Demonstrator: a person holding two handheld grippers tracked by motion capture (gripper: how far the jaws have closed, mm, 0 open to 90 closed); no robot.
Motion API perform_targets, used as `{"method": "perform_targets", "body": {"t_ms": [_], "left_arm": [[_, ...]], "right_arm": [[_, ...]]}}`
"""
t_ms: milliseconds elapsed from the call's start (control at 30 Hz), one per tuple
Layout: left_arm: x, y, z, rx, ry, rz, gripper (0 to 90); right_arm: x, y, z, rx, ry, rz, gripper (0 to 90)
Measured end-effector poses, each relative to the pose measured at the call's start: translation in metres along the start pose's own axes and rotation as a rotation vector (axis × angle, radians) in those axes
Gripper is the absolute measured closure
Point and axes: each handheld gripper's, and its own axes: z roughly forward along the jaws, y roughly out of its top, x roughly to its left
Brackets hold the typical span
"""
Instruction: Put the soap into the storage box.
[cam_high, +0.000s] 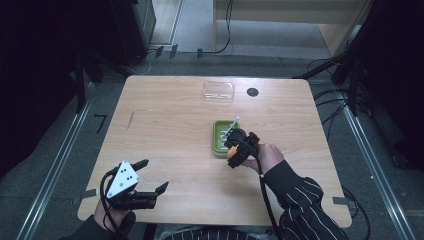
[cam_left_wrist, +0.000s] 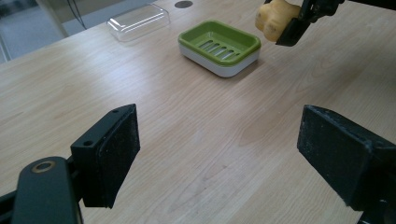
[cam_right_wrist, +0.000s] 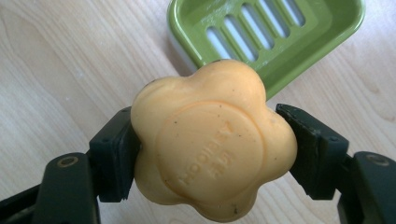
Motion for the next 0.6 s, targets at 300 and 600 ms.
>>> {"method": "perform_targets", "body": {"t_ms": [300, 600], "left_arm": [[0.0, -0.001, -0.001, 0.001, 0.003, -0.001, 13.6], [0.0, -0.002, -0.004, -0.001, 0.011, -0.006, 13.6]], "right_arm": [[-0.006, 0.01, -0.001, -0.018, -0.004, 0.008, 27.5], [-0.012, 0.02, 0.001, -0.034, -0.011, 0.015, 27.5]]}}
